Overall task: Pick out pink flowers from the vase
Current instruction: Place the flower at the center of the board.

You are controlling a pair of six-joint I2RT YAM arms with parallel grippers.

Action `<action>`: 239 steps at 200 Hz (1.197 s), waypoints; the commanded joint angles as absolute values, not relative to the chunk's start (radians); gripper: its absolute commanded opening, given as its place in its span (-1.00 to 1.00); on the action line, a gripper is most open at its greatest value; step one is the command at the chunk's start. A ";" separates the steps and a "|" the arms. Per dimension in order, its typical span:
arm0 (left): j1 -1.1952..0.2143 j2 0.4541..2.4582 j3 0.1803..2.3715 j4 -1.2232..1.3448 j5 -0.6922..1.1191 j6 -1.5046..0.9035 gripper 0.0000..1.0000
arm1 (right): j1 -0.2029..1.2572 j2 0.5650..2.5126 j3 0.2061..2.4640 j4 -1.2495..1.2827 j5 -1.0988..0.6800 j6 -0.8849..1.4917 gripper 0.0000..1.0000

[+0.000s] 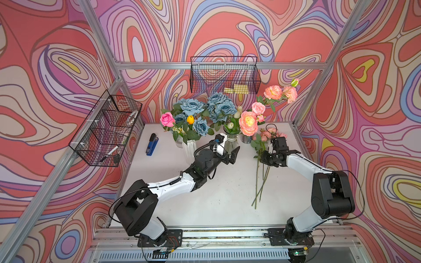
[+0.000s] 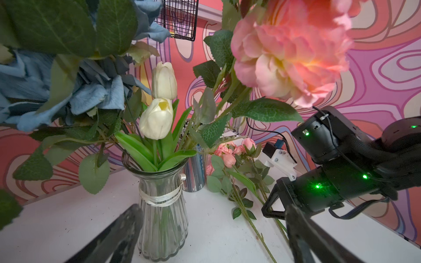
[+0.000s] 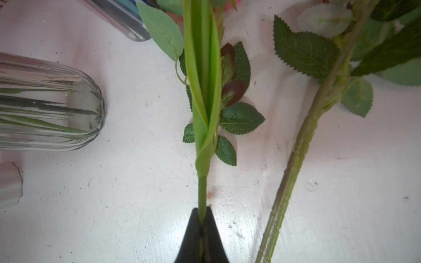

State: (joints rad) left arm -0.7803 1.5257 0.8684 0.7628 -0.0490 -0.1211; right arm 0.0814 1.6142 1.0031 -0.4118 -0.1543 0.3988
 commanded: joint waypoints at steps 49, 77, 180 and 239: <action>-0.788 1.571 0.939 0.819 -0.090 -0.044 0.97 | 0.069 1.693 0.996 -0.400 -0.167 0.406 -1.00; -0.788 1.587 0.967 0.814 -0.127 -0.003 0.97 | 0.068 1.711 1.001 -0.392 -0.185 0.408 -0.93; -0.797 1.679 1.021 0.952 -0.137 0.117 0.94 | 0.069 1.664 1.006 -0.372 -0.192 0.420 -0.52; -0.806 1.731 1.060 0.985 -0.099 0.162 0.75 | 0.068 1.587 0.977 -0.335 -0.162 0.426 -0.37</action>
State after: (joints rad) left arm -0.7963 1.7020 1.0294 0.9104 -0.1272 0.1135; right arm 0.0731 1.6402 0.9981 -0.3695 -0.1848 0.4175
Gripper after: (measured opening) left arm 0.894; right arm 0.315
